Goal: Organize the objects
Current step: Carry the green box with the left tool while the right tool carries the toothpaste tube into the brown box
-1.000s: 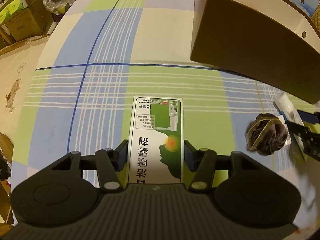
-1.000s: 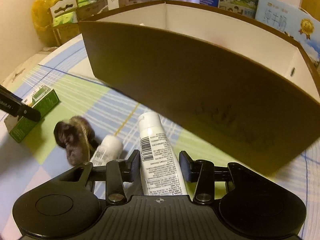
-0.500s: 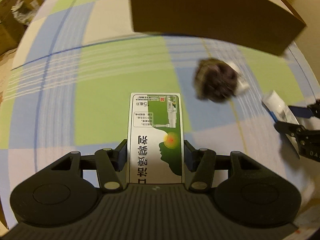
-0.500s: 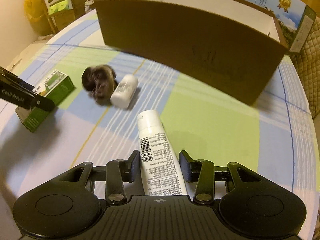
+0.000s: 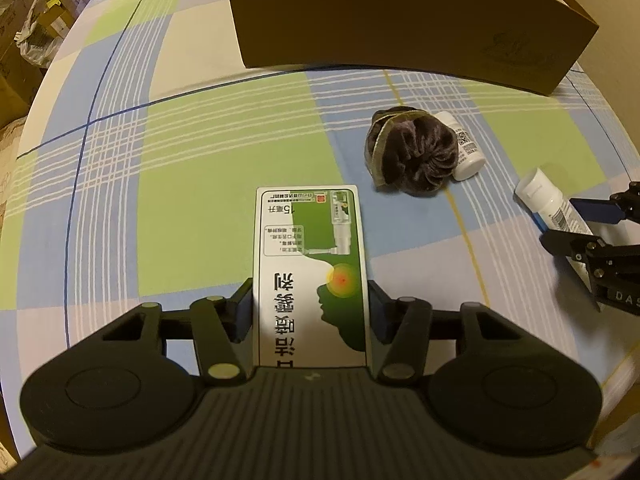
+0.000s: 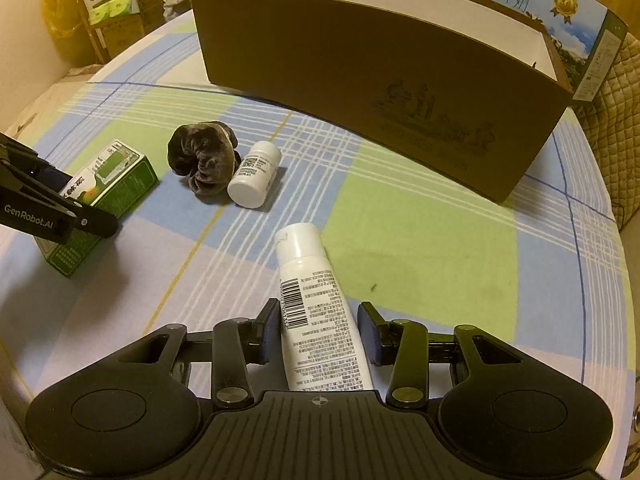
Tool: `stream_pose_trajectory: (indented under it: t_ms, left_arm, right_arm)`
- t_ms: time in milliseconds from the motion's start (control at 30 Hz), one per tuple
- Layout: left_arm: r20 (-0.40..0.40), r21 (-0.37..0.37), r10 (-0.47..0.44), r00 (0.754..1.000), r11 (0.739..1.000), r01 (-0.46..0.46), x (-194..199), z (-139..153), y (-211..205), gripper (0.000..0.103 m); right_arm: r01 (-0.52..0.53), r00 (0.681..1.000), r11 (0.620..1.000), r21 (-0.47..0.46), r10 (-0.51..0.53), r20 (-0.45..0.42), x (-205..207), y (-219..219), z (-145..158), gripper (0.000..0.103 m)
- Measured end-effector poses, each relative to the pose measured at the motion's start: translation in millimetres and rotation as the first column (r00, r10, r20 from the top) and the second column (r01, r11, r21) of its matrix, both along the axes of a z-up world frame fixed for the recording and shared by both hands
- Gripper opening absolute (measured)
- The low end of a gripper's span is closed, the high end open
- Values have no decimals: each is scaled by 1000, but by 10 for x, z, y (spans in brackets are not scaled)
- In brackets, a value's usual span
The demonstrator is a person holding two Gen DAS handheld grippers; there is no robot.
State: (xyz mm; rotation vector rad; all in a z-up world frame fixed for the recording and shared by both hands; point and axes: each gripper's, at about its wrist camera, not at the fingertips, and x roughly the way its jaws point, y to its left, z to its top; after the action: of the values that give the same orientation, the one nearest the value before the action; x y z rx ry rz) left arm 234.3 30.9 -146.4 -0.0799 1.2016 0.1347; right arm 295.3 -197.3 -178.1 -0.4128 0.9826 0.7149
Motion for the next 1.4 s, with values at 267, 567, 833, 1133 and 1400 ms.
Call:
stream_pose_trajectory:
  t_ms: [267,567,833,1133,1400]
  left_arm:
    - [-5,-4,-7,1000,1000,7,-19,21,-37,51]
    - [17,-2,-2,1000,1000,2,-35,100,-56,51]
    - [64,5,6,998,1000,-6,-15,280,-31,51]
    - [48,12,-4,999,1000,4,42,279,-9,51]
    - [-13,12,-8,1000,1000,8,82,57,-30,51]
  right_arm:
    - [4,1000,1000,0,-4,-14,-20,-2,16,38]
    - [29,1000,999,21,-28,-12,5,-82,80,38]
    - [62,998,996,65,-63,7,87,-186,245,38]
    - [87,996,990,110,-88,5,215,-235,406,38]
    - [97,995,989,108,-96,-19,249,-270,366,38]
